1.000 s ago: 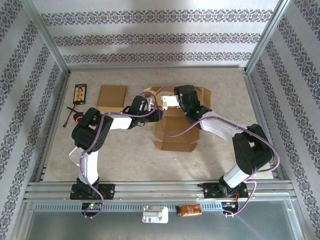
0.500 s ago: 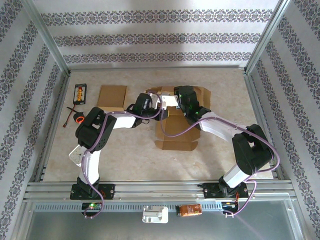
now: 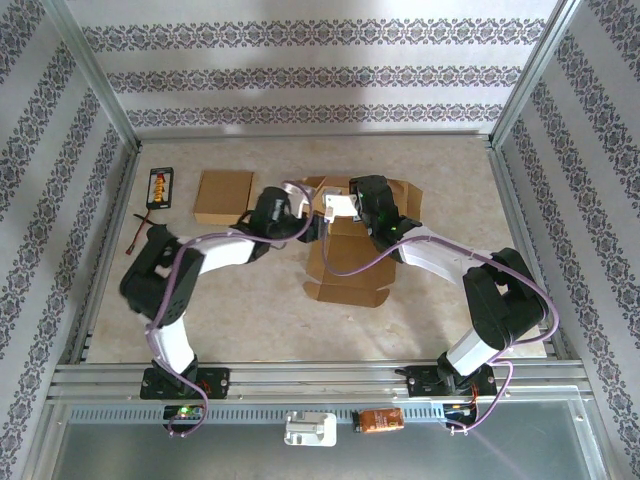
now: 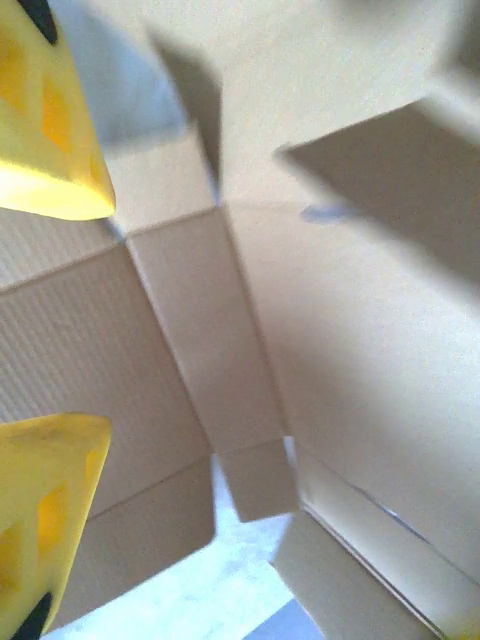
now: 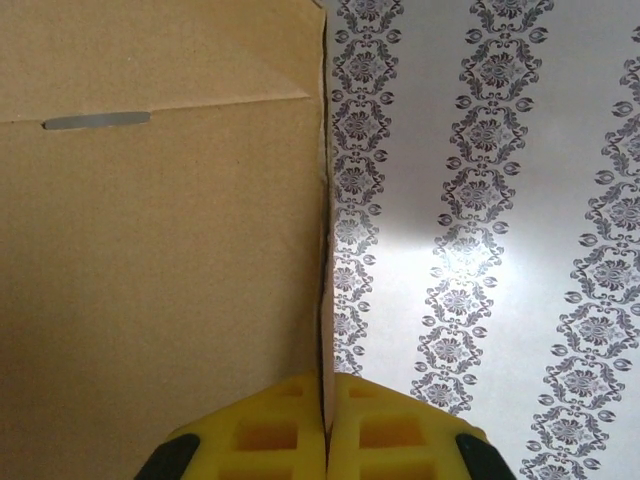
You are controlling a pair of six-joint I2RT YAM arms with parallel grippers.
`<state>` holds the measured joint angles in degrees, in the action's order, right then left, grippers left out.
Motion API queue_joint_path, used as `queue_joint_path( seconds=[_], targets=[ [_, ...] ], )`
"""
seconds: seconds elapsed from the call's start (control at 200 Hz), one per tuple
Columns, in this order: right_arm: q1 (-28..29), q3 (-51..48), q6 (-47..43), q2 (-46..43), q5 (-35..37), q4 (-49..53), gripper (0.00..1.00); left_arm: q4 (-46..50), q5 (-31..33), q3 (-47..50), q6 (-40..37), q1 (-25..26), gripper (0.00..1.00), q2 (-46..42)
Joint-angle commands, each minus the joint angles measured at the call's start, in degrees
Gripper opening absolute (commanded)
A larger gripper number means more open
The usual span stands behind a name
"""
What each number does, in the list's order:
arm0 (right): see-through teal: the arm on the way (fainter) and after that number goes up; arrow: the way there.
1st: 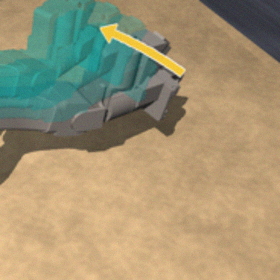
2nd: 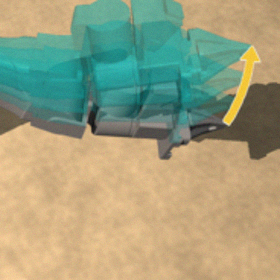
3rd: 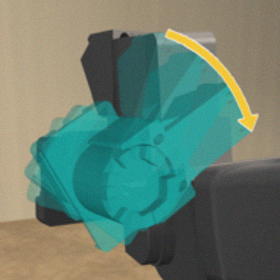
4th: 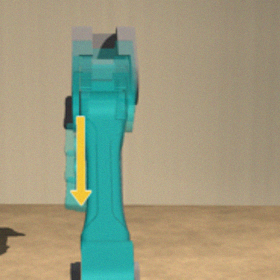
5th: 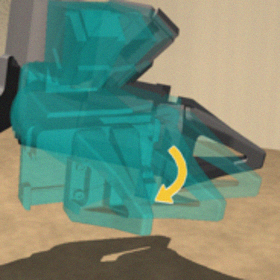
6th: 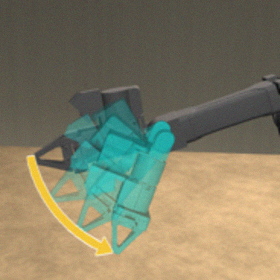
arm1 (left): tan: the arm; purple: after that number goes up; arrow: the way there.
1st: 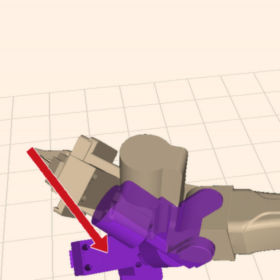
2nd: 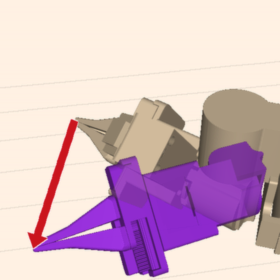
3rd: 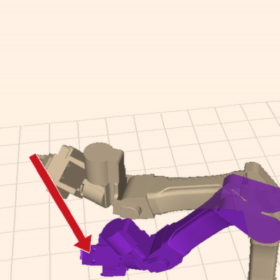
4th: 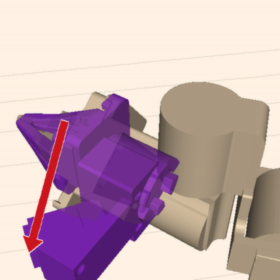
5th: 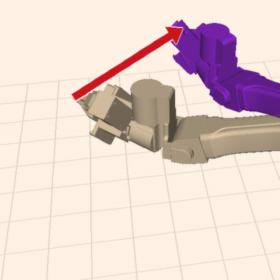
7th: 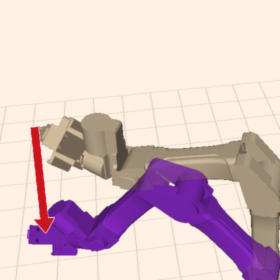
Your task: Fold the paper box
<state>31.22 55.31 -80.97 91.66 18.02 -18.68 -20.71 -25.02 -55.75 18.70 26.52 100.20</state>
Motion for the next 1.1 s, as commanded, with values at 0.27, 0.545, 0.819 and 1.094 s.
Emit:
queue_joint_path(
  seconds=[0.27, 0.545, 0.819, 1.094],
  targets=[
    [-0.42, -0.60, 0.91, -0.79, -1.35, -0.42, 0.00, 27.04, -11.09, -15.00, -19.05, -10.86, 0.59, 2.76],
    [-0.07, -0.71, 0.72, -0.78, -0.99, -1.66, 0.00, 24.74, -12.96, -20.64, -16.70, -11.40, 0.42, 9.58],
    [0.73, -2.27, -0.27, 1.39, 1.88, -6.48, 0.00, 17.99, -11.02, -18.88, -9.23, -6.45, 0.10, 6.59],
    [1.18, -1.89, -0.53, 3.08, 1.93, -6.97, 0.00, 22.68, -8.38, -23.62, -3.16, -2.98, 0.09, 7.93]
  ],
)
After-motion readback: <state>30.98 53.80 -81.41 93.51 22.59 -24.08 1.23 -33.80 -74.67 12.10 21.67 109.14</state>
